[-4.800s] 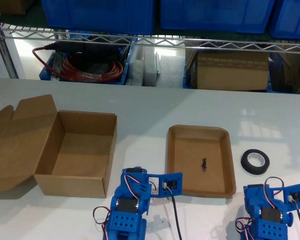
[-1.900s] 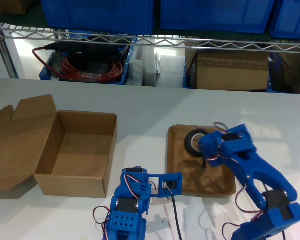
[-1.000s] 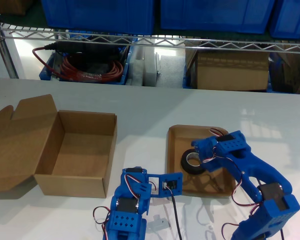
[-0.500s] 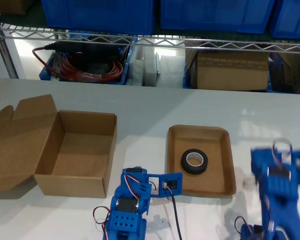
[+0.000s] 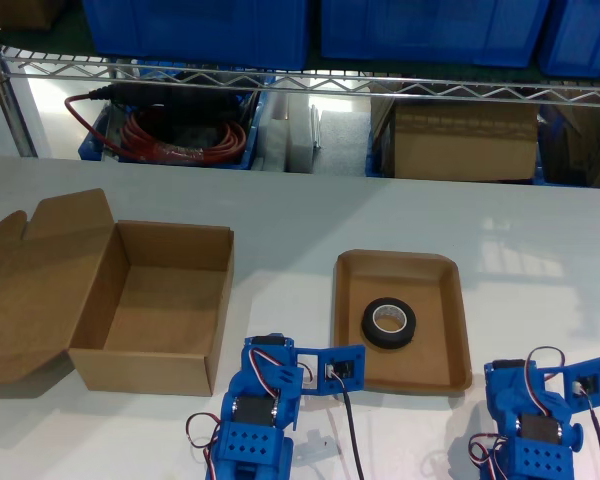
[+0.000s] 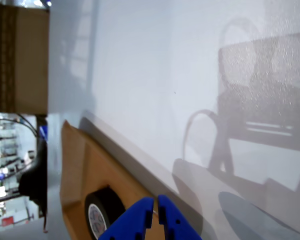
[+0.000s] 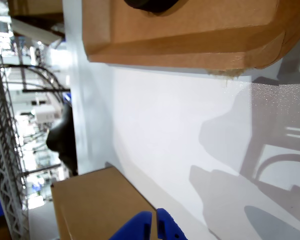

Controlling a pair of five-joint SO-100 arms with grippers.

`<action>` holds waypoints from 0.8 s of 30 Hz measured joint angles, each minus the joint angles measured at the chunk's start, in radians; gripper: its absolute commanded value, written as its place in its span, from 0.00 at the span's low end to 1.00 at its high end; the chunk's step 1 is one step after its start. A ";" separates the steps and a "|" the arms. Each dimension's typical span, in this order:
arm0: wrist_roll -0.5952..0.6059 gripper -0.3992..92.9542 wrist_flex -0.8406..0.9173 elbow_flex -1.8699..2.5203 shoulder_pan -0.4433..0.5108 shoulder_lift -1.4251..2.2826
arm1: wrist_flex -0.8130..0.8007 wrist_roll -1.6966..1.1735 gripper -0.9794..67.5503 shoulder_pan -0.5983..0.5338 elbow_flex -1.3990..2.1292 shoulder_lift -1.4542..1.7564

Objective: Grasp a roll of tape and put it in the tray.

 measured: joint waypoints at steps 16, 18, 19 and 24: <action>0.000 0.01 0.000 0.000 0.000 0.000 | -0.014 0.031 0.01 -0.064 0.006 0.000; 0.000 0.01 0.000 0.000 0.000 0.000 | -0.011 0.037 0.01 -0.064 0.006 0.000; 0.000 0.01 0.000 0.000 0.000 0.000 | -0.011 0.037 0.01 -0.064 0.006 0.000; 0.000 0.01 0.000 0.000 0.000 0.000 | -0.009 0.038 0.01 -0.064 0.006 0.000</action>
